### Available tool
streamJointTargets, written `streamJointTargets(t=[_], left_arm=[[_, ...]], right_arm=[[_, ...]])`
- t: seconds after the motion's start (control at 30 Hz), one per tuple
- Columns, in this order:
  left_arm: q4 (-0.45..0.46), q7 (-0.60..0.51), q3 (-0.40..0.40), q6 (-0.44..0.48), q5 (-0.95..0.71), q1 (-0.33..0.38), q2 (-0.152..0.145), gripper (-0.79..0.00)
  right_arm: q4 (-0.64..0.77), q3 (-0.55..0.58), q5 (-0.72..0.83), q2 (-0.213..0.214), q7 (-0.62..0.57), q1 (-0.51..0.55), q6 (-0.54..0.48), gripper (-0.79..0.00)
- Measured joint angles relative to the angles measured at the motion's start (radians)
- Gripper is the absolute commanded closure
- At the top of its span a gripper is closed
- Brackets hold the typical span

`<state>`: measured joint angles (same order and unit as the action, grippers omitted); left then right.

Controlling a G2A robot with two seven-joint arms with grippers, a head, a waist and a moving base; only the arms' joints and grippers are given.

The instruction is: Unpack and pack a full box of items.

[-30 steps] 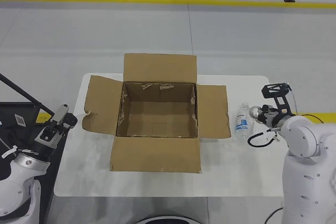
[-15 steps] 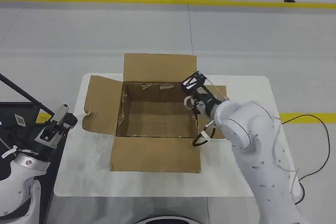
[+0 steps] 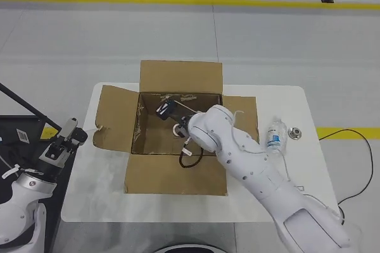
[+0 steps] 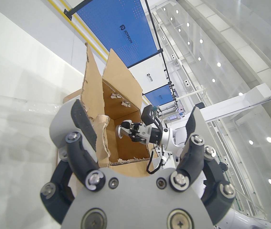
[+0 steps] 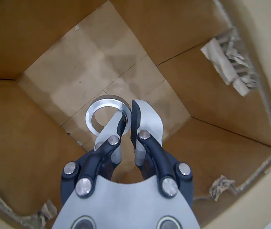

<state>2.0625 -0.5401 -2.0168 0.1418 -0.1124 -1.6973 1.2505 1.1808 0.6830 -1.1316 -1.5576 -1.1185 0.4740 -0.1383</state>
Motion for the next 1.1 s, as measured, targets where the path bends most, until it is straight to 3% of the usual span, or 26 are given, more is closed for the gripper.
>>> streamJointTargets(t=[0.1, 0.2, 0.33, 0.6, 0.83, 0.97, 1.1], left_arm=[[0.000, 0.000, 0.000, 0.000, 0.000, 0.000, 0.000, -0.785], [0.000, 0.000, 0.000, 0.000, 0.000, 0.000, 0.000, -0.785], [0.000, 0.000, 0.000, 0.000, 0.000, 0.000, 0.000, -0.785], [0.000, 0.000, 0.000, 0.000, 0.000, 0.000, 0.000, -0.785], [0.000, 0.000, 0.000, 0.000, 0.000, 0.000, 0.000, -0.785], [0.000, 0.000, 0.000, 0.000, 0.000, 0.000, 0.000, -0.785], [0.000, 0.000, 0.000, 0.000, 0.000, 0.000, 0.000, -0.785]], right_arm=[[-0.100, -0.043, 0.005, -0.029, 0.036, -0.021, 0.031, 0.000], [-0.195, -0.068, 0.027, -0.054, 0.069, -0.041, 0.039, -0.154], [-0.289, -0.082, 0.048, -0.079, 0.105, -0.064, 0.027, -0.231], [-0.306, -0.066, 0.038, -0.090, 0.119, -0.077, 0.033, -0.320], [-0.074, 0.040, -0.039, -0.032, 0.057, -0.009, 0.025, -0.379], [0.219, 0.205, -0.108, 0.041, -0.037, 0.127, -0.032, -0.388], [0.480, 0.401, -0.157, 0.098, -0.100, 0.283, -0.081, -0.477]])
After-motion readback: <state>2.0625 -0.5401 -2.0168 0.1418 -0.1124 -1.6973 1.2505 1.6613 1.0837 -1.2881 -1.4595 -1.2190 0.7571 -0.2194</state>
